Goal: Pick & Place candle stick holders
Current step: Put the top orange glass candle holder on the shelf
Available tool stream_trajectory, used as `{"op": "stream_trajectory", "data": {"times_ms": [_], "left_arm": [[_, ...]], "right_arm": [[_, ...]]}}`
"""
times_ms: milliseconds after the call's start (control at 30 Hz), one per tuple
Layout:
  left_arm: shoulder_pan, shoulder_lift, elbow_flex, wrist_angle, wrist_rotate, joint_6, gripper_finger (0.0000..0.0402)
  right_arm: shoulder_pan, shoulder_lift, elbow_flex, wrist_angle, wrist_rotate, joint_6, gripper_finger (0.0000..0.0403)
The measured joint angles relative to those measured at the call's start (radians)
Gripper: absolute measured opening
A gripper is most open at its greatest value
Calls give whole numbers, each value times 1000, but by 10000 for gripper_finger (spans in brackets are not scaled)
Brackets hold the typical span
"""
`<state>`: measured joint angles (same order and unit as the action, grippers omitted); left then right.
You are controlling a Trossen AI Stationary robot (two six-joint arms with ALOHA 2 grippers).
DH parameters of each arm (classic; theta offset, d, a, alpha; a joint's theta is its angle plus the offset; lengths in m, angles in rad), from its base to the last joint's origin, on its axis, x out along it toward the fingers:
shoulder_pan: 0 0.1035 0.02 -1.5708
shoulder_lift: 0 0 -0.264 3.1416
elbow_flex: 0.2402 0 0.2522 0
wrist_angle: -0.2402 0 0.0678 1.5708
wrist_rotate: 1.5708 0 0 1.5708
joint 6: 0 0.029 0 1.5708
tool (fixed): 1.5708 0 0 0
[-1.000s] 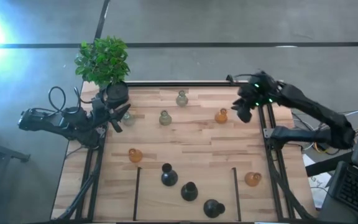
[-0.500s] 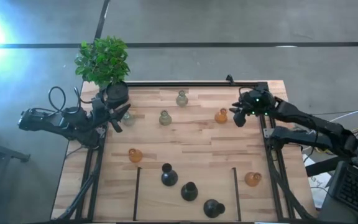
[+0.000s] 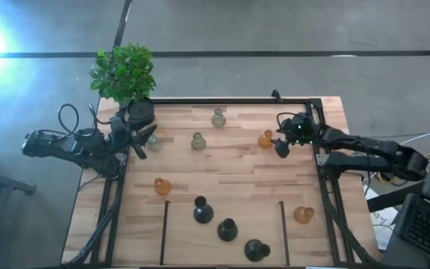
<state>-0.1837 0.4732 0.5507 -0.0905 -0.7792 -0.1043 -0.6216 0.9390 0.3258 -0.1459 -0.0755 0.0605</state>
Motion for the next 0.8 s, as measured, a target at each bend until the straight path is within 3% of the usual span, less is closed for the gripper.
{"op": "stream_trajectory", "data": {"times_ms": [200,800], "left_arm": [[0,0,0,0,0,0,154],[0,0,0,0,0,0,154]], "right_arm": [[0,40,-25,75,0,-8,296],[2,205,-70,381,-37,30,247]]}}
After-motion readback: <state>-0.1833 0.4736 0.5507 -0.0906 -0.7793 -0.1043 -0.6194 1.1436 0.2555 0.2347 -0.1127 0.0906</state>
